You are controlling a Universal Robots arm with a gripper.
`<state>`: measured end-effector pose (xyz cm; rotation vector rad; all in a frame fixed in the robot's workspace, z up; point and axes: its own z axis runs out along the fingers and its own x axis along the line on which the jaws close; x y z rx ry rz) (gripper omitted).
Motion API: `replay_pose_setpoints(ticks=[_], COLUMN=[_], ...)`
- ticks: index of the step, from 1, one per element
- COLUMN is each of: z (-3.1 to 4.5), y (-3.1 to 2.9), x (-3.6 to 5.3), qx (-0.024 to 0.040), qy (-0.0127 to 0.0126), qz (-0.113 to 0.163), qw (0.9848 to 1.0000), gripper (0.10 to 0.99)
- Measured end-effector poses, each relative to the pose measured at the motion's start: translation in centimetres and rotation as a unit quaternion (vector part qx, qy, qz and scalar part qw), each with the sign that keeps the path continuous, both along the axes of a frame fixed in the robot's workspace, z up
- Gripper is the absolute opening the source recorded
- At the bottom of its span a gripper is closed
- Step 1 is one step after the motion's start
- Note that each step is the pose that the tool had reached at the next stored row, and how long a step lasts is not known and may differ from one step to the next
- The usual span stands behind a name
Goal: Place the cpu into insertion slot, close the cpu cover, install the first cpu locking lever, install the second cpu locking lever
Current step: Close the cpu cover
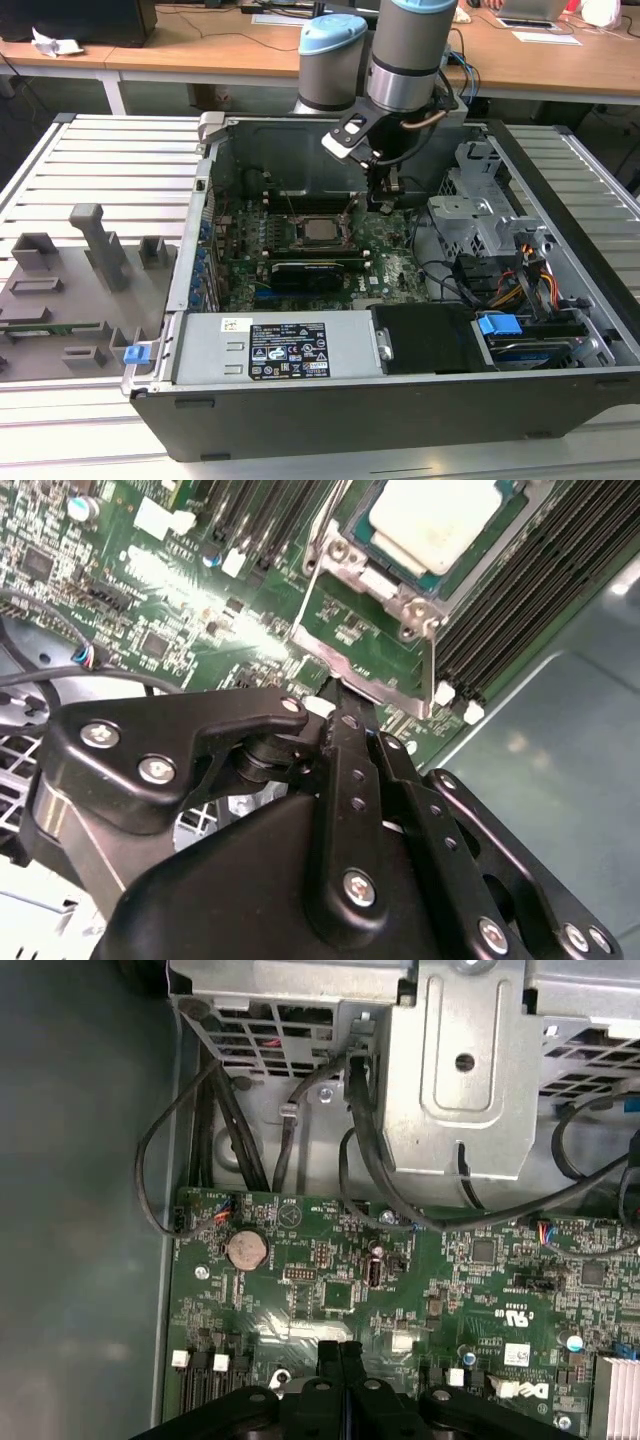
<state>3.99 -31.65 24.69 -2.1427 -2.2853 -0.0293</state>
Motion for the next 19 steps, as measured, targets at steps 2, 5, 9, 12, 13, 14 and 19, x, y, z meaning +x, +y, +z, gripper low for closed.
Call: replay_pose_setpoints(ticks=[2, 5, 9, 12, 13, 14, 19], z=[-0.03, -0.1, -0.23, -0.34, -0.37, -0.41, -0.71], y=[0.0, 0.0, 0.0, 0.0, 0.01, 0.01, 0.01], x=[-0.7, -1.36, -2.11, -2.66, -2.85, -3.0, -3.84], qx=[0.0001, 0.0, 0.0, 0.0, 0.0, 0.0, -0.0001], qy=[0.0, 0.0, 0.0, 0.0, 0.0, 0.0, 0.0], qz=[0.0, 0.0, 0.0, 0.0, 0.0, 0.0, 0.0], qw=[1.0, 1.0, 1.0, 1.0, 1.0, 1.0, 1.0], gripper=[0.106, 0.106, 0.106, 0.106, 0.106, 0.106, 0.106])
